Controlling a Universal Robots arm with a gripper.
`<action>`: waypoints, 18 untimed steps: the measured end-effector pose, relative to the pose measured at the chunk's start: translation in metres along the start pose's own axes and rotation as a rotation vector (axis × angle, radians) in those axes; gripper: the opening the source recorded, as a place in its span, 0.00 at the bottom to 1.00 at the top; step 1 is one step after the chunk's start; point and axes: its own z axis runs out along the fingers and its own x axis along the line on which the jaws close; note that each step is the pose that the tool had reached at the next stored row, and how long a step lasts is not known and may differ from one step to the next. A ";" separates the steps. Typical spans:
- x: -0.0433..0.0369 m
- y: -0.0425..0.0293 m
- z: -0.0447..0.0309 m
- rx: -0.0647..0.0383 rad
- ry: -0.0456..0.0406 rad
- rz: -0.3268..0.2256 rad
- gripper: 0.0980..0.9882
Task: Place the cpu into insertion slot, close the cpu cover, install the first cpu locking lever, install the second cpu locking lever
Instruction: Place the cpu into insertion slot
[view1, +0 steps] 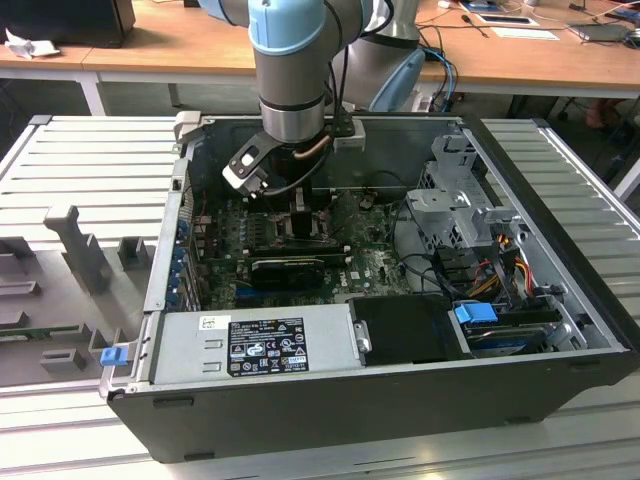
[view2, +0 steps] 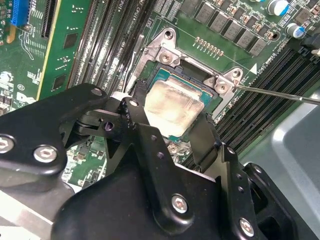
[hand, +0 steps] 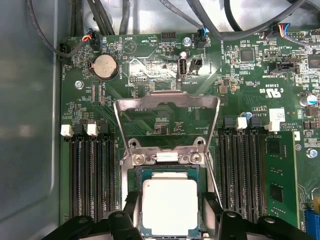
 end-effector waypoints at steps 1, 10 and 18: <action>0.0001 0.0001 0.0001 0.000 0.0001 0.000 0.57; 0.0035 0.0028 0.0015 0.000 0.0024 -0.005 0.57; 0.0039 0.0038 -0.0071 0.001 0.0022 -0.006 0.57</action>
